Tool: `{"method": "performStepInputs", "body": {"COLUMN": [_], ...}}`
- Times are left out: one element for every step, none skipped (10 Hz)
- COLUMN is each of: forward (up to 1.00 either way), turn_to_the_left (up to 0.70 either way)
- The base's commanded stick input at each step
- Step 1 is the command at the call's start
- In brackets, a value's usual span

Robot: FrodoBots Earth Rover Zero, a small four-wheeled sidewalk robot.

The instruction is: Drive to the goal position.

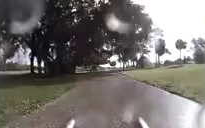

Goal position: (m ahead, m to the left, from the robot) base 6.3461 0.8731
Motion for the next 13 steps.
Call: {"method": "performStepInputs", "body": {"forward": [0.85, 0.85, 0.85, 0.85, 0.85, 0.85, 0.85, 0.85, 0.85, 0.85, 0.85, 0.85, 0.85], "turn_to_the_left": [0.00, 0.00, 0.00, 0.00, 0.00, 0.00, 0.00, 0.00, 0.00, 0.00, 0.00, 0.00, 0.00]}}
